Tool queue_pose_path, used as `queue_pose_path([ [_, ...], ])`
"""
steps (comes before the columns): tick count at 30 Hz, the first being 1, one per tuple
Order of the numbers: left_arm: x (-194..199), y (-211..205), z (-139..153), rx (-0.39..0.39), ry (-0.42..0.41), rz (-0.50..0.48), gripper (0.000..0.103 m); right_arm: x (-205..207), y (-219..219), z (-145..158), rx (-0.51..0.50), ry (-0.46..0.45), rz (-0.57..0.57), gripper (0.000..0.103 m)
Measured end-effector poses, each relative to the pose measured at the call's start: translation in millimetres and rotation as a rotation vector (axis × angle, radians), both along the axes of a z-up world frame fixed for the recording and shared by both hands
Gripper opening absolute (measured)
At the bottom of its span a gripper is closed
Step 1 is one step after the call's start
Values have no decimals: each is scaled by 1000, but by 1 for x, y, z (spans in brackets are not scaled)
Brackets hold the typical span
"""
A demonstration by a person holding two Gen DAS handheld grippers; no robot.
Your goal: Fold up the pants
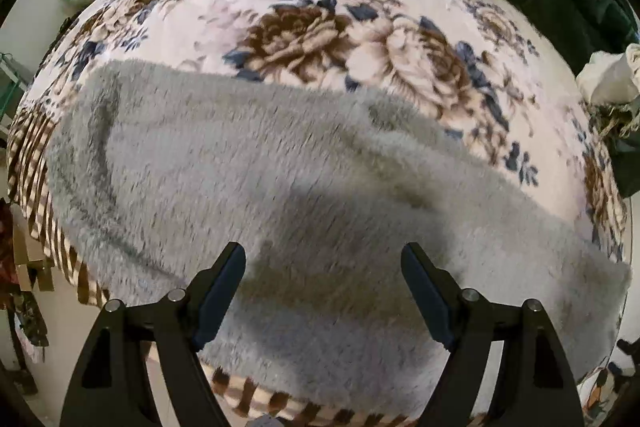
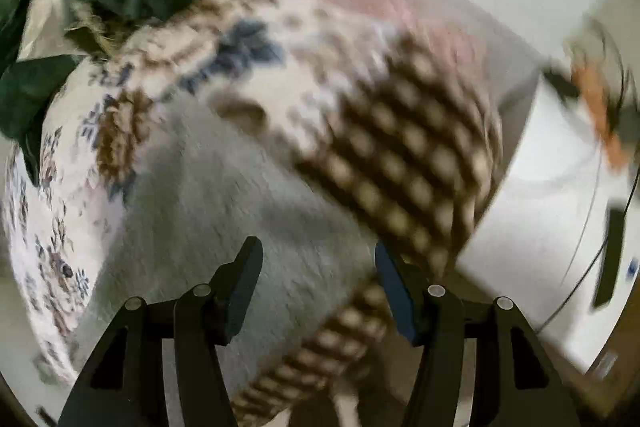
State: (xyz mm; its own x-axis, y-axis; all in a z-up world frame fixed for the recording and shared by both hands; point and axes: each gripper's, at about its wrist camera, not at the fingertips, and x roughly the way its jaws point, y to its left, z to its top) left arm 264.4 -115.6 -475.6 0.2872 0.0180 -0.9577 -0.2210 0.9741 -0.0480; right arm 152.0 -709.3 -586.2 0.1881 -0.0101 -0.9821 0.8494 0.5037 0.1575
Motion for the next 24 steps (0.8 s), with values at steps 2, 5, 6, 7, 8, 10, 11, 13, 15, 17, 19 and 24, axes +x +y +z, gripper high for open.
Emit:
queue_pose_path([
  [2, -5, 3, -4, 1, 15, 6, 79, -5, 2, -15, 25, -30, -13, 34],
  [5, -13, 10, -9, -5, 31, 28, 79, 4, 11, -29, 9, -42, 11, 4],
  [6, -15, 13, -10, -9, 37, 39, 79, 5, 15, -27, -49, -13, 22, 4],
  [7, -18, 18, -10, -14, 41, 53, 79, 6, 16, -24, -114, 37, 24, 4],
  [8, -21, 22, -10, -19, 43, 67, 79, 2, 14, -23, -140, 79, 1, 4],
  [10, -28, 33, -10, -26, 48, 95, 79, -3, 9, -24, -91, 127, -40, 4],
  [11, -31, 38, -10, -32, 55, 107, 79, -4, 10, -25, -28, 149, -41, 6],
  [13, -40, 52, -9, -53, 69, 148, 79, -1, 23, -19, 42, 143, -9, 12],
  [15, -48, 67, -5, -69, 76, 185, 79, 6, 48, -2, 50, 128, 53, 38],
  [17, -58, 88, 0, -87, 75, 235, 79, 16, 88, 13, 63, 93, 120, 52],
  [19, -65, 113, 6, -92, 65, 287, 79, 27, 128, 14, 117, 77, 185, 52],
  [24, -64, 195, 3, -34, 35, 414, 79, 55, 252, -27, 356, 65, 315, 52],
])
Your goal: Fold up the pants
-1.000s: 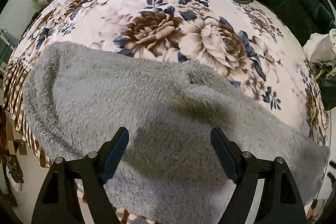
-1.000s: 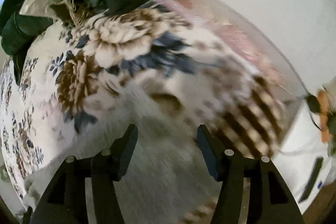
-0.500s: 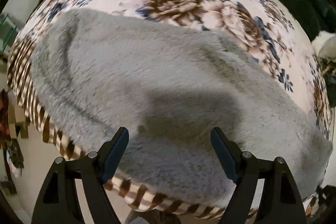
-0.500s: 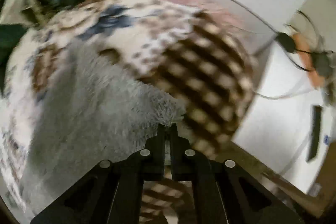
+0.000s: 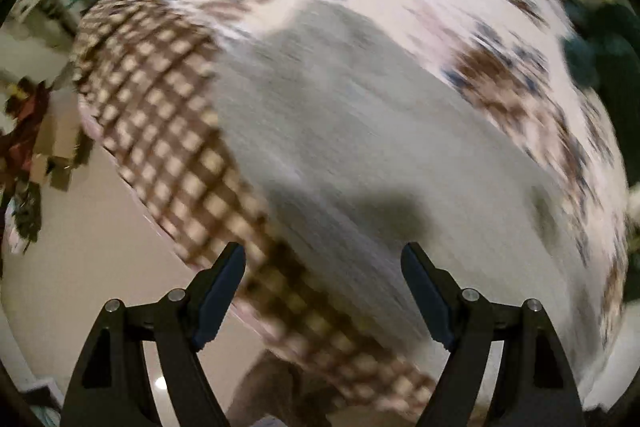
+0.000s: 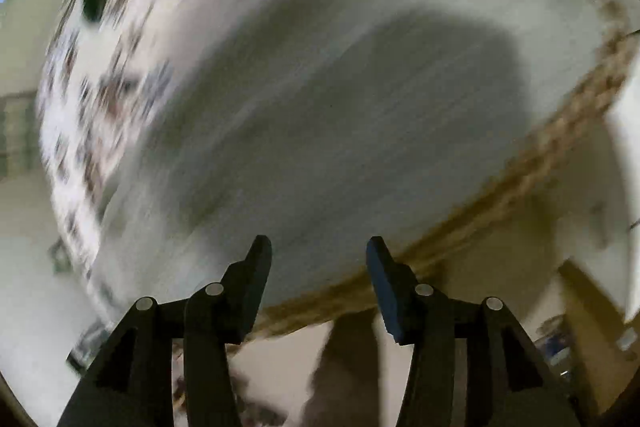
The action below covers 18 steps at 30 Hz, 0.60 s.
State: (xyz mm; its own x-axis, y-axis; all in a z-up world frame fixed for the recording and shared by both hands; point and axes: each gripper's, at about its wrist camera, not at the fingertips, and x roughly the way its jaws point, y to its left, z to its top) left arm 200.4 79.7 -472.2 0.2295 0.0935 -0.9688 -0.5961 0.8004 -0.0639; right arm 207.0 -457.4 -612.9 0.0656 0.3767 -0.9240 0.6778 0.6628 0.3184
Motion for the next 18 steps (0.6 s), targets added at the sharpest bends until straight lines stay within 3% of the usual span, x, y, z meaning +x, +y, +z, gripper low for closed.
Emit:
queue_pose_path([
  [4, 23, 65, -10, -18, -55, 124, 79, 8, 70, -47, 135, 48, -49, 52],
  [6, 38, 86, -20, -34, -68, 126, 75, 7, 93, -63, 177, 57, -98, 52],
  [7, 43, 94, -25, -63, -95, 118, 64, 7, 100, -71, 182, 66, -117, 52],
  [8, 48, 101, -30, -86, -115, 109, 22, 6, 109, -76, 177, 75, -141, 52],
  [9, 51, 105, -34, -101, -111, 97, 11, 5, 116, -79, 161, 78, -151, 52],
  [10, 53, 110, -37, -129, -113, 87, 11, 4, 122, -78, 131, 80, -155, 45],
  [11, 51, 113, -36, -147, -131, 85, 10, 4, 128, -75, 88, 80, -146, 22],
  [12, 48, 114, -31, -140, -146, 69, 9, 4, 131, -72, 61, 88, -130, 11],
  [15, 34, 127, -22, -125, -146, 54, 8, 1, 143, -62, -28, 115, -72, 3],
  [17, 27, 140, -34, -135, -108, 71, 9, 0, 150, -60, -88, 163, -6, 0],
  [18, 23, 147, -47, -179, -73, 91, 9, -1, 153, -63, -79, 186, 14, 0],
])
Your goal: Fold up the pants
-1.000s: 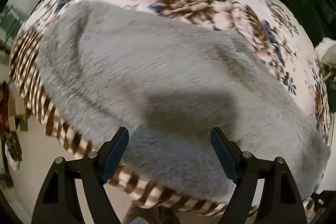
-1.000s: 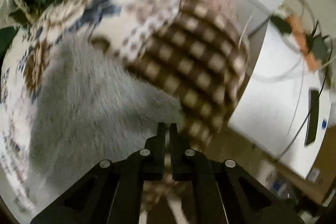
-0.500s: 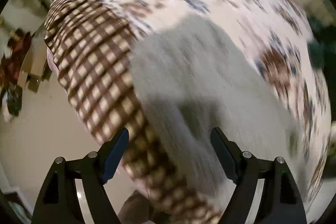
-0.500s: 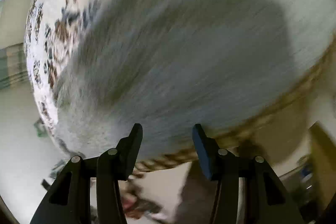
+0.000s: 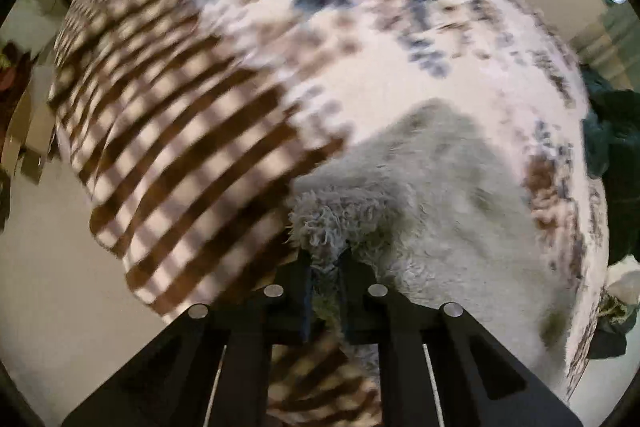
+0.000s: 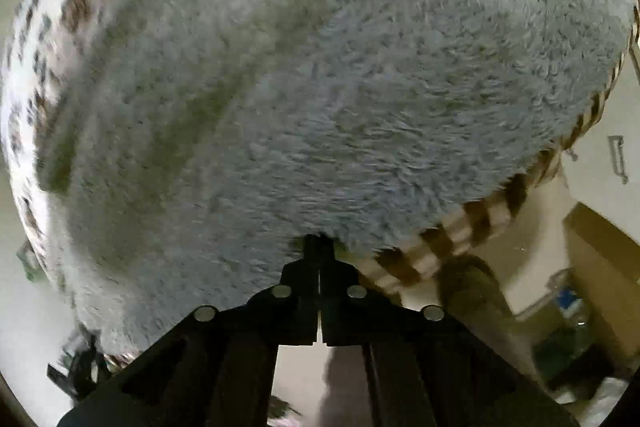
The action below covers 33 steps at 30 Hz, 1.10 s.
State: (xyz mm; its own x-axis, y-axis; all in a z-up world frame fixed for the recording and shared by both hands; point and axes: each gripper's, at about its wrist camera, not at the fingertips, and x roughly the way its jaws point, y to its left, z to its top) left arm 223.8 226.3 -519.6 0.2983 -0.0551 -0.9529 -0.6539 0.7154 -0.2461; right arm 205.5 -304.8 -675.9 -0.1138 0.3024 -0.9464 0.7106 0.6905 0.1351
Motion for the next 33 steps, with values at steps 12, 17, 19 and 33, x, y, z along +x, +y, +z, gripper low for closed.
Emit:
queue_pose_path([
  [12, 14, -27, 88, 190, 8, -118, 69, 152, 138, 73, 46, -292, 550, 68],
  [17, 61, -69, 92, 140, -65, -242, 69, 239, 226, 38, -78, -292, 1079, 69],
  [19, 81, -92, 78, 99, -63, -299, 69, 247, 239, 20, -81, -231, 1249, 49],
  [33, 125, -185, 5, -7, 70, -589, 69, 298, 105, 29, 183, -238, 504, 50],
])
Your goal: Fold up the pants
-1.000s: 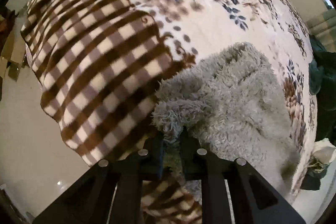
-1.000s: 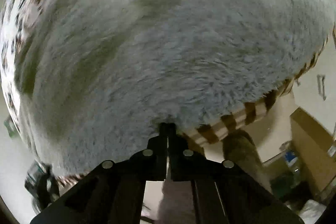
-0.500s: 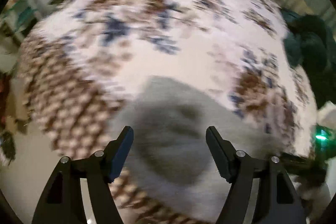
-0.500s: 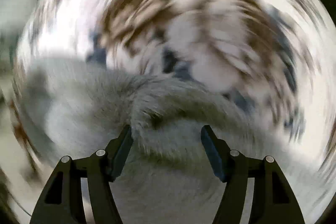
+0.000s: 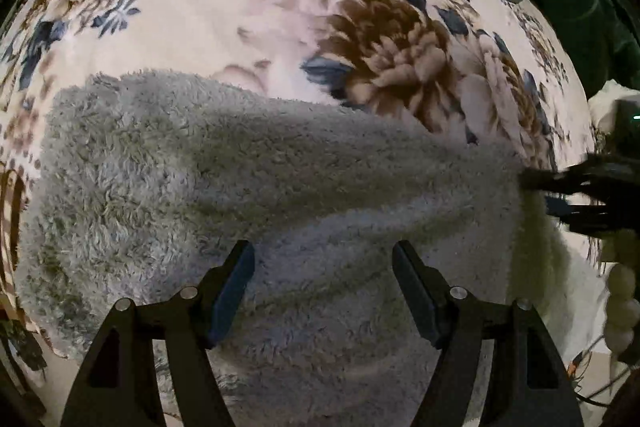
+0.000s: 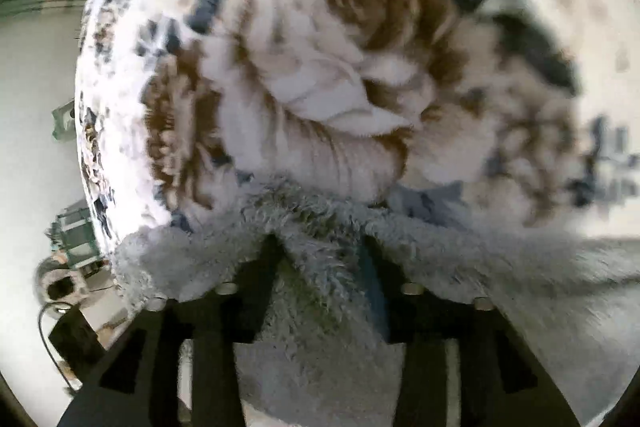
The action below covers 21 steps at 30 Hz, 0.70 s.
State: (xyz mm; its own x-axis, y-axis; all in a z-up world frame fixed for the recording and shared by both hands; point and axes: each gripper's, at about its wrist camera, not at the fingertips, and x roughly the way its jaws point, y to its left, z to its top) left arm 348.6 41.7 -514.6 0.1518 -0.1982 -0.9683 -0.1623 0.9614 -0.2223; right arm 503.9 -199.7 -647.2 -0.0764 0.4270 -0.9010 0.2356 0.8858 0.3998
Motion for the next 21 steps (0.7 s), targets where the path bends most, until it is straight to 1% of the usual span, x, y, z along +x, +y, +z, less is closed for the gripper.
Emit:
queue_pose_path([
  [1, -2, 2, 1, 0, -2, 0, 69, -9, -1, 16, -25, -45, 13, 50],
  [2, -3, 4, 2, 1, 0, 1, 69, -18, 1, 28, -21, -73, 30, 51],
  [3, -7, 7, 4, 3, 3, 4, 69, -39, -12, 37, -2, -75, 46, 51],
  [4, -9, 9, 5, 6, 4, 4, 69, -45, -10, 38, 22, -62, 66, 51],
  [5, -11, 12, 6, 17, 8, 1, 69, -49, -5, 33, 27, -45, 93, 51],
  [6, -13, 15, 6, 29, 10, 5, 69, -52, -1, 24, -25, -37, 110, 51],
  [7, -18, 20, 7, 38, 10, 14, 69, -55, -1, 12, -154, -14, 123, 51],
  [8, -24, 27, 9, 46, 16, 27, 69, -59, -8, 6, -226, 16, 107, 51],
  [9, -33, 37, 15, 51, 21, 55, 69, -65, -15, 7, -199, 28, 64, 51],
  [10, -39, 43, 19, 53, 19, 77, 69, -75, -25, 13, -125, 32, 4, 51],
  [12, -56, 60, 31, 59, 12, 138, 69, -104, -35, 30, -62, 30, -54, 51],
  [13, -66, 71, 38, 67, 14, 180, 69, -124, -39, 39, -55, 37, -85, 56],
  [14, -74, 80, 41, 71, 18, 215, 69, -141, -43, 43, -48, 52, -114, 63],
  [15, -80, 87, 42, 73, 25, 251, 69, -164, -47, 45, -30, 87, -160, 64],
  [17, -92, 109, 35, 41, 60, 358, 69, -204, -48, 34, 48, 183, -254, 64],
  [18, -96, 117, 28, 30, 80, 399, 69, -225, -44, 21, 102, 239, -323, 64],
  [20, -95, 125, 16, 4, 100, 457, 69, -256, -53, 0, 179, 314, -446, 64],
  [21, -93, 129, 13, -10, 99, 483, 69, -264, -58, -5, 188, 329, -483, 64],
])
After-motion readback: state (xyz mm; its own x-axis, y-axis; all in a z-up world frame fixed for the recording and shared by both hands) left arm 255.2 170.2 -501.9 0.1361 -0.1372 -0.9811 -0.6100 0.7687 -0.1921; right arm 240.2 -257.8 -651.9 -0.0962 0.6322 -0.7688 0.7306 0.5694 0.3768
